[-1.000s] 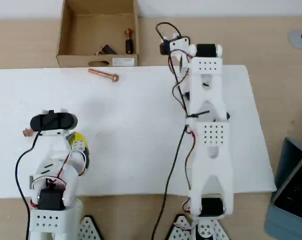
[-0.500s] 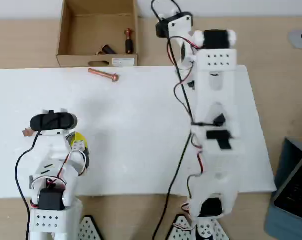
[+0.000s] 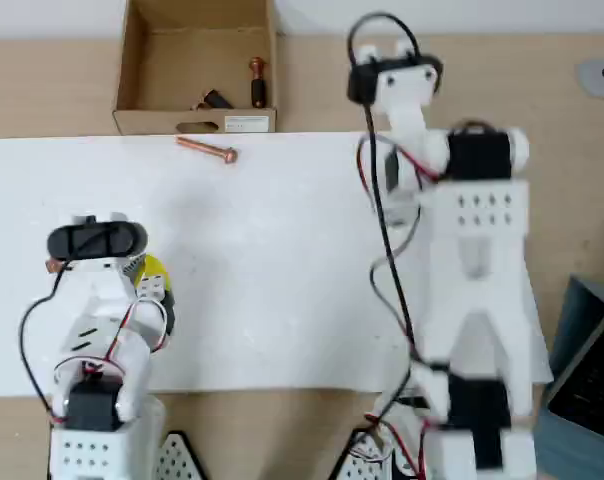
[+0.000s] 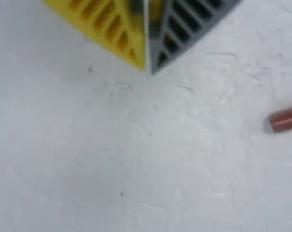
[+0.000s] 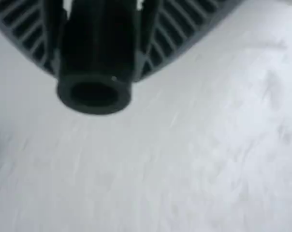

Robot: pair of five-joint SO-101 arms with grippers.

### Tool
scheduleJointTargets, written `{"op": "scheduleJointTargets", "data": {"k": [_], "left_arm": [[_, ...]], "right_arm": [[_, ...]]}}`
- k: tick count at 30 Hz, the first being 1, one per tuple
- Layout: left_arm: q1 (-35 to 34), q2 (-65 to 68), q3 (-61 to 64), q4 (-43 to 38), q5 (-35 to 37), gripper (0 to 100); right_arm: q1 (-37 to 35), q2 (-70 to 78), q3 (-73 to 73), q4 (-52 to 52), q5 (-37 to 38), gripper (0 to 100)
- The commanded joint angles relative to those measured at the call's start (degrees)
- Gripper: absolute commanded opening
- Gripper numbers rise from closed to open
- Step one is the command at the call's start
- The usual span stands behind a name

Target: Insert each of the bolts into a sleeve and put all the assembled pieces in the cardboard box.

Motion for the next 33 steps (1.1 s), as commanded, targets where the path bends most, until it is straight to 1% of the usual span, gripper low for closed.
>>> {"op": "scheduleJointTargets", "data": {"k": [1, 5, 8, 10, 14, 18, 22, 26, 33], "left_arm": [[-0.5, 0.1, -10.1, 7.6, 0.0, 0], [-0.5, 0.1, -16.5, 13.6, 1.4, 0], [-0.5, 1.8, -19.5, 15.6, 4.2, 0], [-0.5, 5.2, -22.0, 15.9, 6.2, 0], [-0.5, 16.6, -30.1, 16.0, 12.3, 0], [-1.0, 30.5, -37.9, 16.1, 20.3, 0], [-4.6, 42.9, -45.1, 16.1, 28.3, 0], [-9.1, 53.4, -50.4, 16.5, 33.6, 0], [-14.2, 68.4, -59.7, 22.9, 42.9, 0]], "right_arm": [[0.1, -11.1, 8.5, 1.0, -3.7, 1.0], [0.1, -19.0, 15.8, 1.0, -5.5, 1.0], [0.4, -23.3, 19.6, 0.9, -5.5, 1.0], [2.2, -25.3, 20.4, 0.6, -5.5, 1.0], [6.5, -26.2, 20.7, 0.7, -5.3, 1.0], [9.7, -26.2, 20.7, 0.8, -5.3, 1.0], [11.9, -26.4, 20.8, 0.8, -5.3, 1.0], [13.8, -26.4, 20.8, 0.8, -5.3, 1.0], [14.6, -26.5, 24.0, 0.7, -5.3, 1.0]]}}
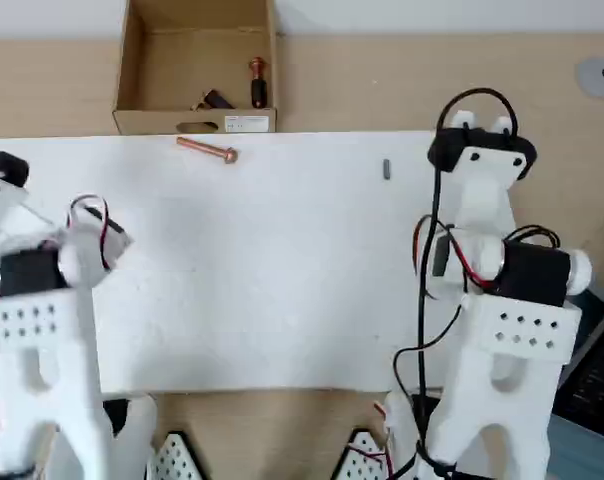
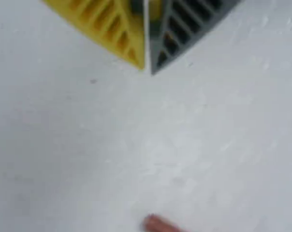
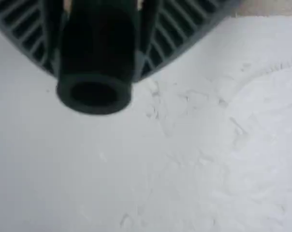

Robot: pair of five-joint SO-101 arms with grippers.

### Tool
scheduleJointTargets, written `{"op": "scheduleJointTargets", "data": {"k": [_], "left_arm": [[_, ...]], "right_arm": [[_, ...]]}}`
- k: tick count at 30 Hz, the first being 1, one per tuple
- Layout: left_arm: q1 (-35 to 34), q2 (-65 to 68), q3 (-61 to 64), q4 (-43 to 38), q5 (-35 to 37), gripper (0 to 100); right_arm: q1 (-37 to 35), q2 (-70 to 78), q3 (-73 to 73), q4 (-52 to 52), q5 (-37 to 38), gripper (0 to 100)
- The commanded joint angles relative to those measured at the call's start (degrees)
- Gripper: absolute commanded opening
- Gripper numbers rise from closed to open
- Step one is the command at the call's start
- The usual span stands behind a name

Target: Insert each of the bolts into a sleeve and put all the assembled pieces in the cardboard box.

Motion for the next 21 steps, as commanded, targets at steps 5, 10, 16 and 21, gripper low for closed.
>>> {"op": "scheduleJointTargets", "data": {"k": [5, 10, 16, 21], "left_arm": [[-5.2, 14.4, -12.2, 4.7, 10.2, 0], [-8.7, 22.6, -16.8, 5.0, 14.5, 0], [-13.2, 31.8, -21.1, 5.0, 18.2, 0], [-14.8, 36.7, -24.0, 4.7, 19.4, 1]], "right_arm": [[2.3, -1.7, 0.5, 0.7, -0.2, 1.0], [3.3, -1.6, 0.5, 0.7, -0.2, 1.0], [3.3, -1.5, 0.5, 0.7, -0.2, 1.0], [3.3, -1.4, 0.6, 0.7, -0.2, 1.0]]}}
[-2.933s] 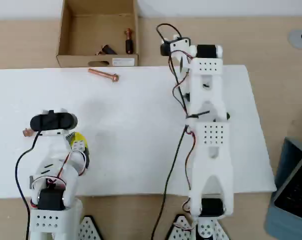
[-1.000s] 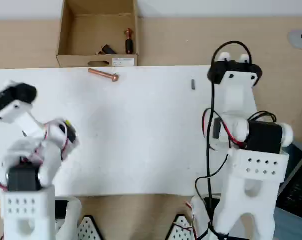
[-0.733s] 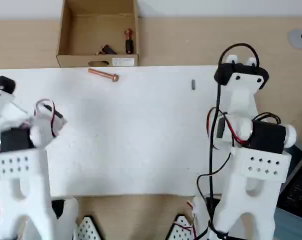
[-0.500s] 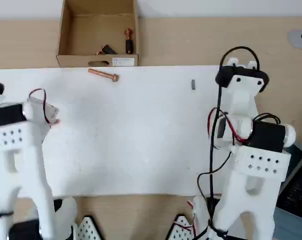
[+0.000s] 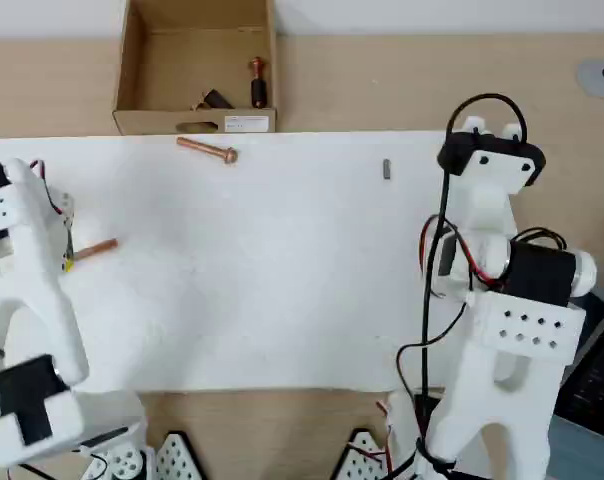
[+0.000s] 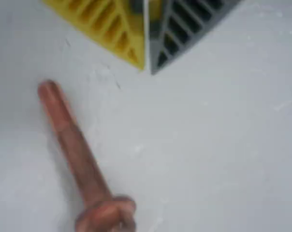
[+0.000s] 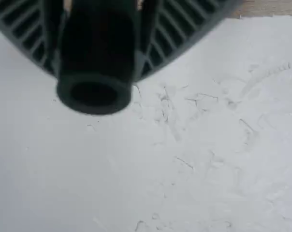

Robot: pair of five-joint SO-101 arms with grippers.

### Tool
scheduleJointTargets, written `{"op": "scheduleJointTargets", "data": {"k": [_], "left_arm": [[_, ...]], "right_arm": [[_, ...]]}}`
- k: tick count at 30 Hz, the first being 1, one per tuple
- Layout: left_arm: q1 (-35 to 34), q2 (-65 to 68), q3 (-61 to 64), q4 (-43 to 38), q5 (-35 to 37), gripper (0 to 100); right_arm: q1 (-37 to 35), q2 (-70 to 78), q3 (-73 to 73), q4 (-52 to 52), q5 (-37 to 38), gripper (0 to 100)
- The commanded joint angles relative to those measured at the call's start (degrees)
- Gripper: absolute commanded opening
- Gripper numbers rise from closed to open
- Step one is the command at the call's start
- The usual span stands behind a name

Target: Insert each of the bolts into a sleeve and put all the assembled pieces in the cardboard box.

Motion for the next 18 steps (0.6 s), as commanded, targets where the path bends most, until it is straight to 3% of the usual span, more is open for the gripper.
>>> {"op": "scheduleJointTargets", "data": {"k": [1, 7, 13, 18], "left_arm": [[-0.6, 1.5, -4.7, -0.1, 0.8, 1], [-0.6, 3.7, -4.7, -4.7, 1.8, 2], [-0.6, 5.4, -1.2, -9.5, 1.8, 16], [-0.6, 5.5, 1.8, -9.2, 1.8, 14]], "right_arm": [[0.7, -1.4, 0.1, 0.7, -0.2, 1.0], [0.7, -1.4, 0.1, 0.8, 3.1, 0.9], [0.7, -1.3, 0.1, 0.8, 3.5, 0.9], [0.7, -0.7, 0.1, 0.7, 3.5, 0.9]]}}
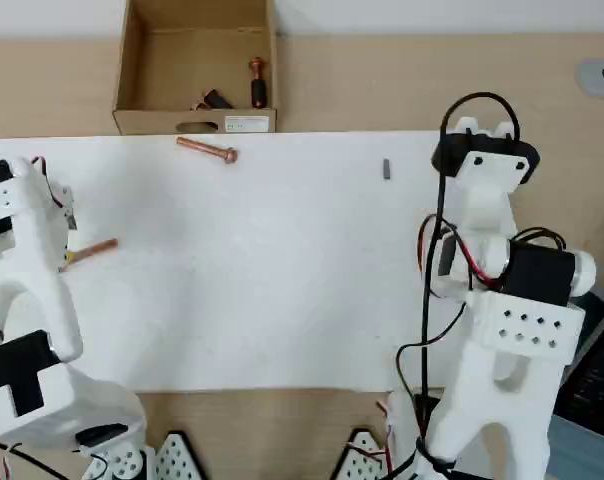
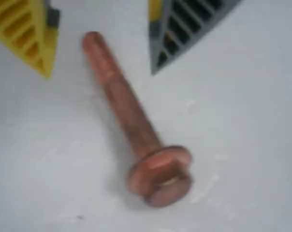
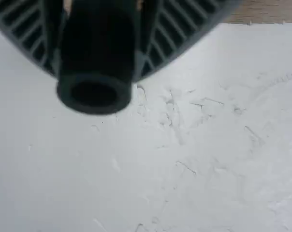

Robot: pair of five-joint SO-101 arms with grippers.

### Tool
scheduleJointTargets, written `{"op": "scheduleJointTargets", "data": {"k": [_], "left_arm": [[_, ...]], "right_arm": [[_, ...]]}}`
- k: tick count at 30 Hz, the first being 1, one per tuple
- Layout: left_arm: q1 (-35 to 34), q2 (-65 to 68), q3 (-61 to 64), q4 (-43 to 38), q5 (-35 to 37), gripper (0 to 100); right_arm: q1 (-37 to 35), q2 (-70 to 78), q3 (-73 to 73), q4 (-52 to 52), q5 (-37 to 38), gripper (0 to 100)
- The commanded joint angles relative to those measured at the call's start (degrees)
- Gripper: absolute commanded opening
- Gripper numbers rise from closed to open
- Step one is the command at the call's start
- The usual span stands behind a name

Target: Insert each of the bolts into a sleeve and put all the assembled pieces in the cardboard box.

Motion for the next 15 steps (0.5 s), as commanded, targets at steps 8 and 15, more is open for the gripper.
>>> {"op": "scheduleJointTargets", "data": {"k": [8, 15], "left_arm": [[-1.2, -0.3, 5.0, -0.8, 0.5, 14], [-2.9, -0.2, 5.3, -3.4, 0.5, 14]], "right_arm": [[0.7, 3.0, -0.1, 0.7, 0.6, 0.9], [0.4, 3.2, -0.1, 0.6, 0.6, 0.9]]}}
